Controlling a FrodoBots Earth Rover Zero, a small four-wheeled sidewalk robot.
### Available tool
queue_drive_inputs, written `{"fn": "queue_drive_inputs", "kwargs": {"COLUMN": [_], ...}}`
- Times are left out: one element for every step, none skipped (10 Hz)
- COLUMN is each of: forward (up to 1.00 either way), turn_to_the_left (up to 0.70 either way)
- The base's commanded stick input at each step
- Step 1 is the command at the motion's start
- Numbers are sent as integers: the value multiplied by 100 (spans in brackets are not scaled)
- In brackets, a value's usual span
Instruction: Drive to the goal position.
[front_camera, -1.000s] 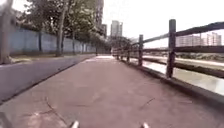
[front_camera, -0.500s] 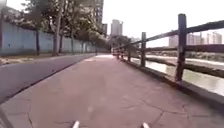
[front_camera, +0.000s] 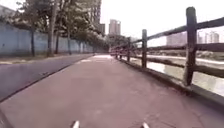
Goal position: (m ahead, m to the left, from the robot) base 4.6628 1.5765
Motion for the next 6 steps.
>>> {"fn": "queue_drive_inputs", "kwargs": {"forward": [70, 70, 70, 70, 70, 70], "turn_to_the_left": [0, 0, 0, 9, 28, 35]}}
